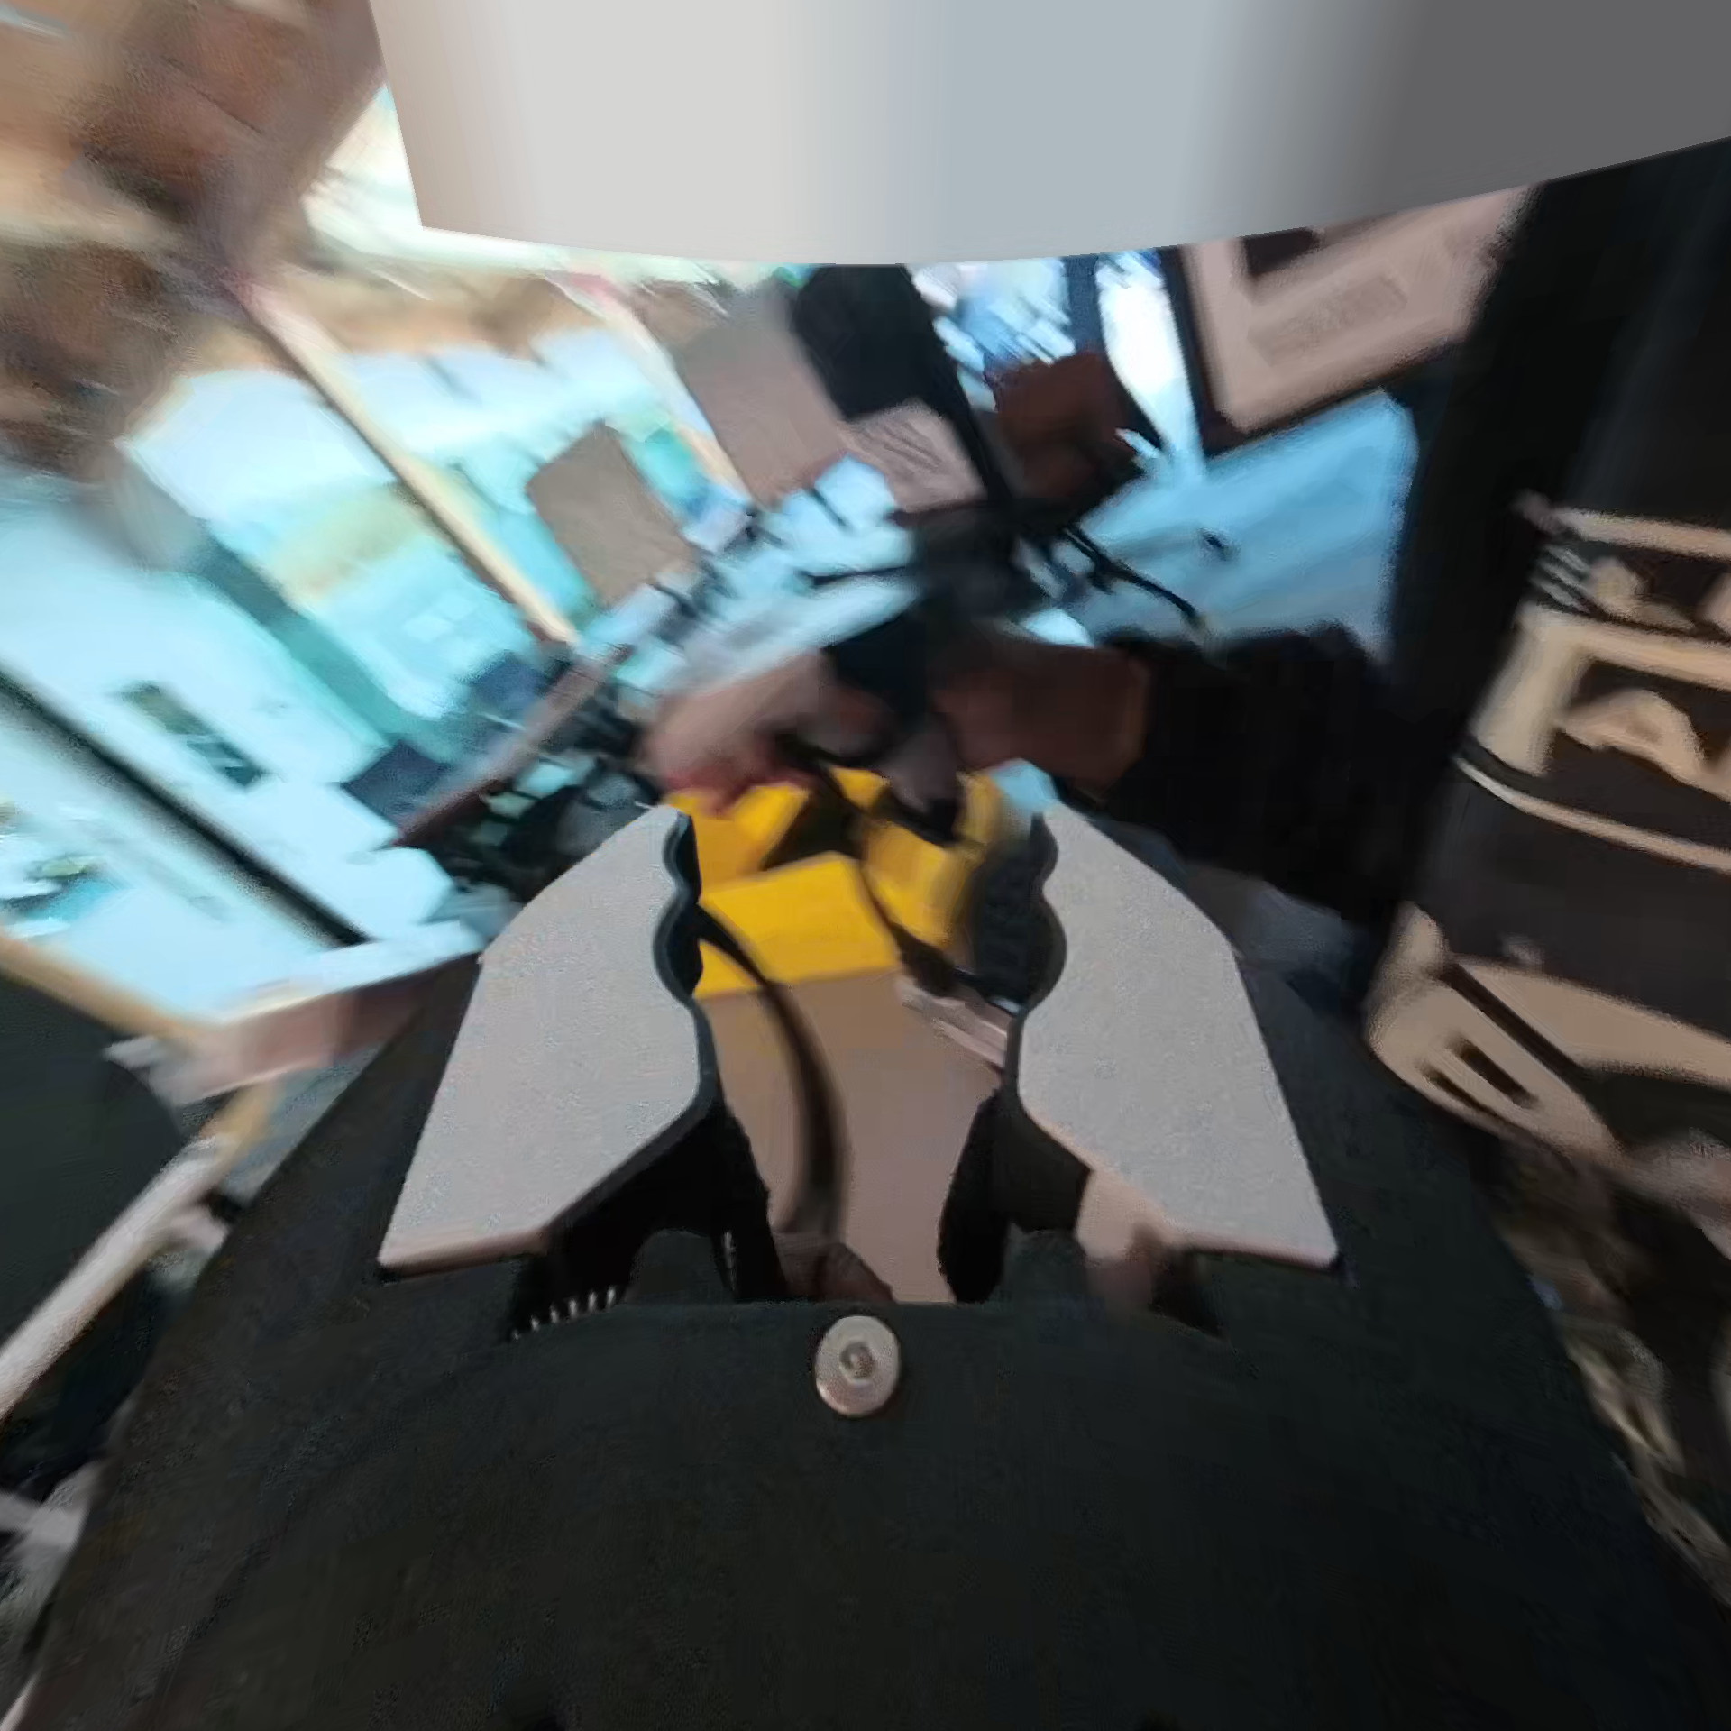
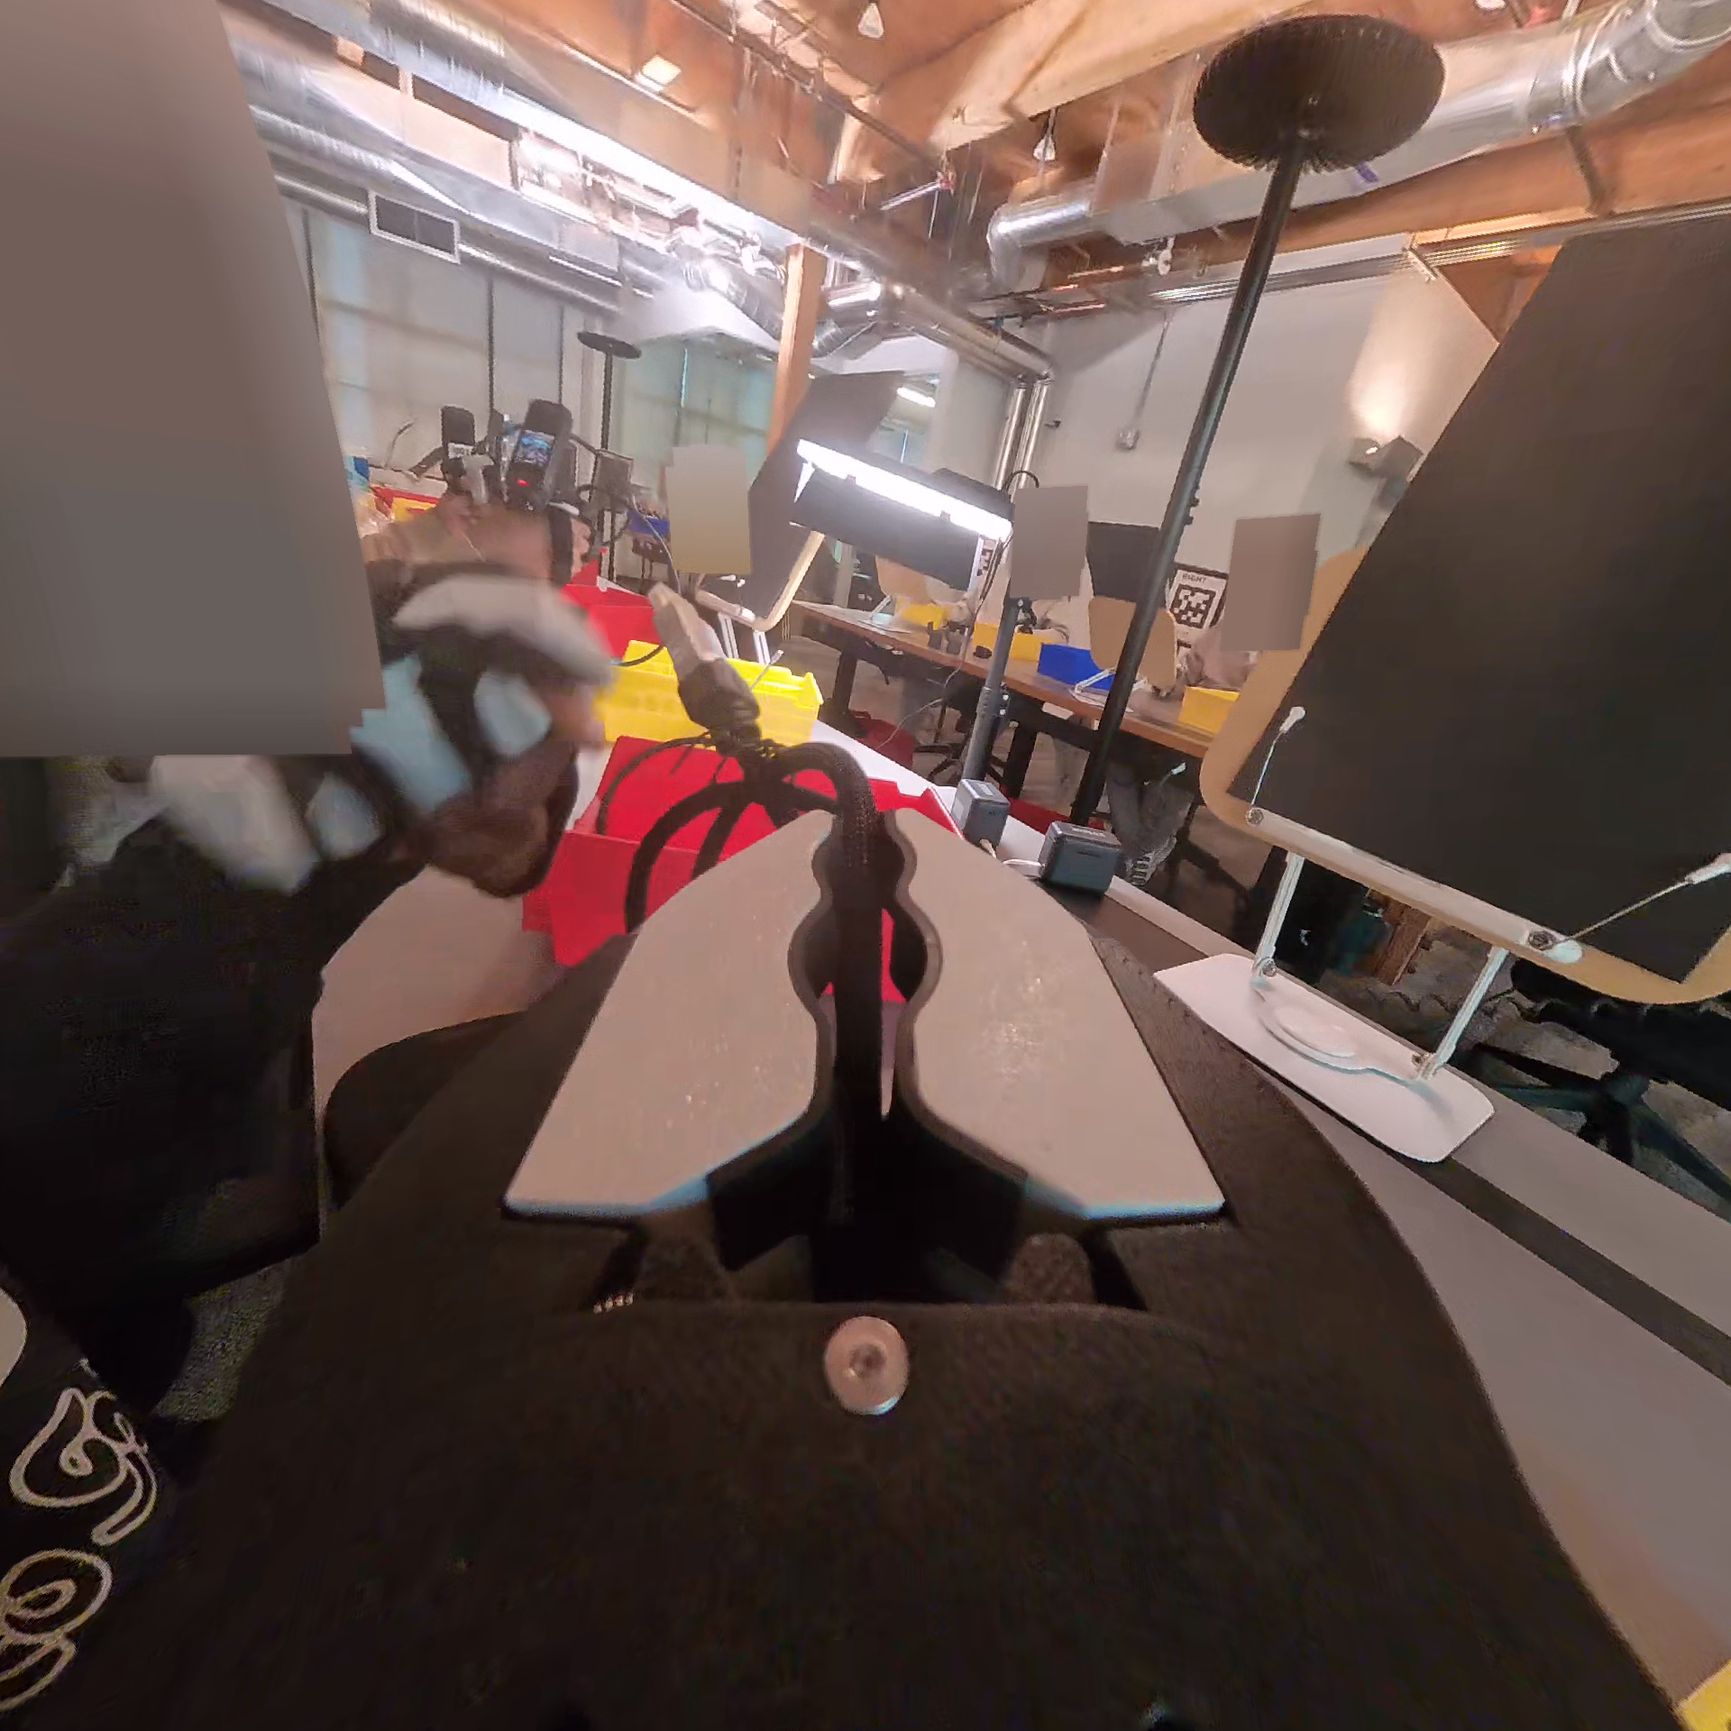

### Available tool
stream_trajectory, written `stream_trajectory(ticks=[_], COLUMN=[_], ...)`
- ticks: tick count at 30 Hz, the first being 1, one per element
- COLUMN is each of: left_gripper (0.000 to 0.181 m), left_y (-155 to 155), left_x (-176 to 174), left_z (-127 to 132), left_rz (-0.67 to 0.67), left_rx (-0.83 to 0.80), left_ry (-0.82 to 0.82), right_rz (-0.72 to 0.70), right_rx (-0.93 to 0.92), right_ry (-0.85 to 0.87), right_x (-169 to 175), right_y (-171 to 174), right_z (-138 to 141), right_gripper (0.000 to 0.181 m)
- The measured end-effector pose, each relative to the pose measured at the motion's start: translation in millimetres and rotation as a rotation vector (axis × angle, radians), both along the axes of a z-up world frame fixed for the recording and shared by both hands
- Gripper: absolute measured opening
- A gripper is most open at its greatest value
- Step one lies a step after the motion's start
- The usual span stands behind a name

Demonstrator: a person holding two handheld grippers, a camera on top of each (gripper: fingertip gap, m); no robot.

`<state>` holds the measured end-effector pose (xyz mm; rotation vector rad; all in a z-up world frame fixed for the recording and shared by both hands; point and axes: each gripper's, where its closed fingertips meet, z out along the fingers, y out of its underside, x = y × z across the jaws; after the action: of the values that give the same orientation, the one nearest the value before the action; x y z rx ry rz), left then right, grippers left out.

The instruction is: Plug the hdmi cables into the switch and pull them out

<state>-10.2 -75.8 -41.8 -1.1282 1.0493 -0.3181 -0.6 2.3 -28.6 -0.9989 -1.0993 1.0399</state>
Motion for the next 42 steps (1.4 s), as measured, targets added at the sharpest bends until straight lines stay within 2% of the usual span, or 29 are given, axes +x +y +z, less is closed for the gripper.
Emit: stream_trajectory(ticks=[2,3,7,13,15,17,18,19,21,22,24,25,27,29,31,33,34,36,37,39,42], left_gripper=[0.066,0.066,0.071,0.07,0.081,0.082,0.077,0.063,0.019,0.016,0.014,0.014,0.013,0.013,0.013,0.013,0.013,0.013,0.012,0.009,0.017], left_y=[14.7,21.4,48.4,63.1,62.1,57.1,53.4,50.1,48.3,48.1,38.3,33.7,31.3,33.8,32.8,27.3,25.1,22.7,20.9,16.3,19.8], left_x=[-36.7,-49.0,-62.2,-66.9,-66.0,-59.3,-53.6,-47.7,-42.4,-44.2,-42.5,-42.0,-45.3,-51.7,-57.3,-57.6,-57.1,-55.6,-53.2,-46.3,-42.2], left_z=[28.1,27.9,-2.9,-16.0,-20.5,-25.3,-25.9,-23.8,-11.0,-1.7,11.6,17.3,25.7,31.0,36.5,41.4,43.7,47.8,48.8,48.3,38.0], left_rz=[0.159,0.219,0.35,0.304,0.243,0.155,0.112,0.078,0.076,0.091,0.012,-0.037,-0.064,-0.041,-0.042,-0.078,-0.088,-0.092,-0.107,-0.176,-0.224], left_rx=[0.072,0.072,-0.034,-0.153,-0.239,-0.298,-0.292,-0.255,-0.111,-0.047,-0.035,-0.054,-0.047,-0.027,-0.007,0.014,0.026,0.057,0.073,0.066,-0.023], left_ry=[-0.192,-0.207,-0.081,-0.174,-0.216,-0.227,-0.216,-0.206,-0.221,-0.267,-0.358,-0.409,-0.489,-0.552,-0.609,-0.64,-0.654,-0.685,-0.696,-0.703,-0.646], right_rz=[-0.001,-0.006,0.026,0.111,0.127,0.134,0.143,0.155,0.157,0.143,0.132,0.107,0.032,-0.002,-0.013,-0.088,-0.14,-0.254,-0.313,-0.373,-0.393], right_rx=[0.015,0.021,0.016,-0.014,-0.023,-0.035,-0.041,-0.044,-0.039,-0.028,0.01,0.036,0.117,0.15,0.133,0.151,0.173,0.214,0.214,0.208,0.236], right_ry=[-0.013,-0.012,-0.01,0.037,0.059,0.076,0.075,0.065,0.047,0.063,0.084,0.11,0.148,0.056,-0.06,-0.073,-0.05,-0.004,-0.007,-0.042,-0.016], right_x=[-0.5,-0.6,-2.3,-0.7,0.3,0.2,-0.9,-3.1,-7.5,-7.0,-6.2,-5.9,-6.3,-14.6,-25.0,-30.8,-31.6,-29.9,-28.1,-22.8,-7.6], right_y=[-0.9,-0.9,-5.4,-14.5,-16.5,-17.4,-18.9,-20.8,-22.7,-21.0,-21.0,-19.4,-16.1,-17.4,-19.2,-13.4,-9.8,-1.5,3.8,11.0,19.0], right_z=[-1.9,-1.6,-1.4,2.5,5.6,7.3,6.5,4.5,0.0,1.0,2.3,4.7,8.0,-3.5,-18.8,-22.2,-19.6,-12.4,-10.4,-6.9,13.4], right_gripper=[0.007,0.007,0.007,0.007,0.007,0.007,0.007,0.007,0.007,0.007,0.008,0.017,0.047,0.071,0.084,0.079,0.068,0.03,0.019,0.01,0.007])
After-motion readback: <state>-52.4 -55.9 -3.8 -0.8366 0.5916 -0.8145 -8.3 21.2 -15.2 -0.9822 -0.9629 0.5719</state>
